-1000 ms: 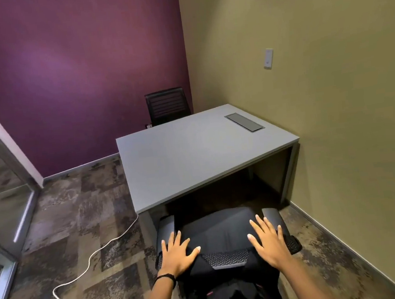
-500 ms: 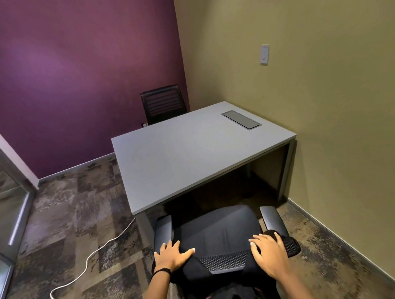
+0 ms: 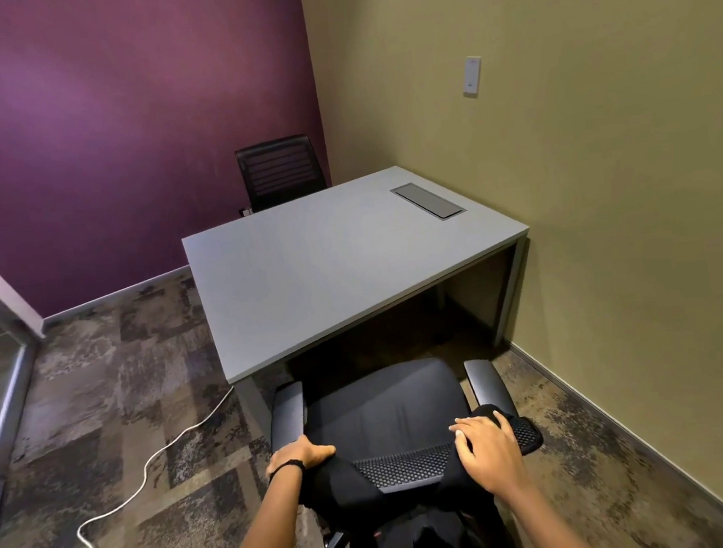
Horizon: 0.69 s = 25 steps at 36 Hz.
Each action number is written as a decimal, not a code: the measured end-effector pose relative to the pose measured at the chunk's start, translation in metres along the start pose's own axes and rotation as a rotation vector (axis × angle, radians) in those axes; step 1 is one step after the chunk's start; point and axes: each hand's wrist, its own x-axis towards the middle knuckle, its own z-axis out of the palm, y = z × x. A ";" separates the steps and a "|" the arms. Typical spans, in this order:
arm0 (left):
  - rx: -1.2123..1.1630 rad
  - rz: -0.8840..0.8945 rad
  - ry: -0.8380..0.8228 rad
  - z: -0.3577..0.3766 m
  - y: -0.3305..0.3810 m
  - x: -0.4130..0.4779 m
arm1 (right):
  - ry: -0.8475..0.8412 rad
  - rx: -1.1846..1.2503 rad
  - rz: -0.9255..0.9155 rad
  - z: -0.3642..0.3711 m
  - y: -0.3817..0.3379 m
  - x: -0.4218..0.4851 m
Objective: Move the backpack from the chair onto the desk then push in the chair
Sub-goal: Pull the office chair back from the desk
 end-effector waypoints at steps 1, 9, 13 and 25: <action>0.006 -0.001 -0.002 0.000 0.001 0.000 | 0.000 0.000 -0.001 0.000 0.000 0.000; 0.059 0.056 0.038 -0.003 -0.001 -0.013 | -0.003 -0.012 -0.006 0.002 0.001 -0.002; 0.013 0.073 0.064 0.001 -0.006 -0.016 | -0.002 -0.012 -0.011 0.003 0.003 -0.005; -0.087 0.072 0.187 0.014 -0.019 -0.028 | -0.052 -0.032 -0.004 -0.003 0.006 -0.007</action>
